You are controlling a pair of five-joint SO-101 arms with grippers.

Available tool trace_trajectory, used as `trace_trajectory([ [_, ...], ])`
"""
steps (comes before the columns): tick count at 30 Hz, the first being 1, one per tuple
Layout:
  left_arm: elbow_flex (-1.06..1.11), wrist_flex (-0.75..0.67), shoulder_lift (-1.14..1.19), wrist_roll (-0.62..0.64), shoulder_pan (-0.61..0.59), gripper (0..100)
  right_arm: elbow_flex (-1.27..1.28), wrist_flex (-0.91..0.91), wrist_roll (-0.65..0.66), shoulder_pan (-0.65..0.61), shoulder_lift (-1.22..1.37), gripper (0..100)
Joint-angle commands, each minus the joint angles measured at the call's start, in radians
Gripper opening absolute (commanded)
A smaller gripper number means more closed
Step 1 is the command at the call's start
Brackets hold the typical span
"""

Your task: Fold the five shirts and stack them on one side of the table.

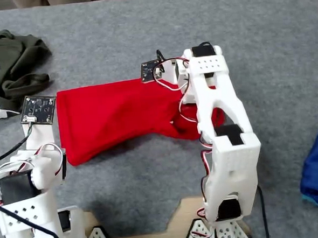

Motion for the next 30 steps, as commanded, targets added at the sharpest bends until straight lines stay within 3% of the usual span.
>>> trace_trajectory([
  [1,-0.011,-0.008,-0.007,-0.009,-0.008,2,-0.053,0.008,-0.025,0.018,-0.002,1.2],
  [4,-0.011,-0.008,-0.005,-0.009,-0.006,2,-0.070,-0.002,-0.077,0.016,-0.004,8.3],
  [9,-0.011,-0.008,-0.005,-0.009,-0.005,2,-0.143,0.011,-0.104,0.018,-0.002,29.2],
  [13,-0.011,-0.006,-0.008,-0.011,-0.011,2,-0.222,0.115,-0.104,0.018,-0.004,39.8],
  [21,-0.029,0.034,-0.010,-0.011,-0.009,2,-0.358,0.423,-0.094,0.021,-0.010,40.1],
  [30,-0.029,0.029,-0.010,-0.011,-0.009,2,0.173,0.338,-0.029,-0.030,-0.298,40.1],
])
